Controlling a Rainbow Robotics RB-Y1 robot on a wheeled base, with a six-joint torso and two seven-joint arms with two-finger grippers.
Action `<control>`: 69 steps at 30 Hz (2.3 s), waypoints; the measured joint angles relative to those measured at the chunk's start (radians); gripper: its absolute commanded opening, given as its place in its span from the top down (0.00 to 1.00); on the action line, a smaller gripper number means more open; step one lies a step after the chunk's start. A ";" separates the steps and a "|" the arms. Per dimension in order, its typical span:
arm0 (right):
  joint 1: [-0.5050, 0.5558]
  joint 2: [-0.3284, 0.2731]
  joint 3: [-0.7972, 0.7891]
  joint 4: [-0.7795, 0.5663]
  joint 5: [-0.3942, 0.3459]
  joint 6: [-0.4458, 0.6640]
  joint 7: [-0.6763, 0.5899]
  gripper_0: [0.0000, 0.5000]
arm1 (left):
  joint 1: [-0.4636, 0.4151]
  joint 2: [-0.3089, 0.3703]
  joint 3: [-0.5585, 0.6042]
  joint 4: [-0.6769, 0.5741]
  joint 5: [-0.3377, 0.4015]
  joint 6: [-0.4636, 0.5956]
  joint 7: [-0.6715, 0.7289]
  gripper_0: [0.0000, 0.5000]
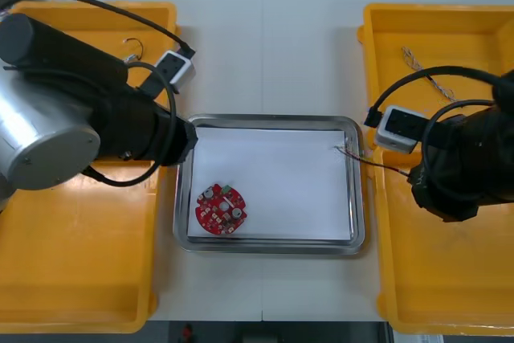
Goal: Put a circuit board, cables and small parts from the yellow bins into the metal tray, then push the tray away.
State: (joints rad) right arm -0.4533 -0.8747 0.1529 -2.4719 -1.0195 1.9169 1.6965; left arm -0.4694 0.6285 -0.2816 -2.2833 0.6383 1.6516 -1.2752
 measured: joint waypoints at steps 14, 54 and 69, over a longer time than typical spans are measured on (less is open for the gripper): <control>-0.191 0.140 0.305 0.078 0.131 0.000 0.000 1.00 | -0.108 0.000 0.173 0.154 0.057 0.142 -0.002 0.00; -0.274 0.270 0.801 0.536 0.407 -0.363 0.023 1.00 | -0.364 0.002 0.118 0.948 0.047 -0.014 -0.535 0.00; -0.273 0.269 0.824 0.548 0.366 -0.362 0.016 0.32 | -0.382 0.002 0.065 1.077 0.042 -0.059 -0.535 0.00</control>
State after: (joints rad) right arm -0.7264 -0.6053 0.9772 -1.9244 -0.6538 1.5544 1.7125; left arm -0.8510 0.6301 -0.2171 -1.2065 0.6805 1.5931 -1.8105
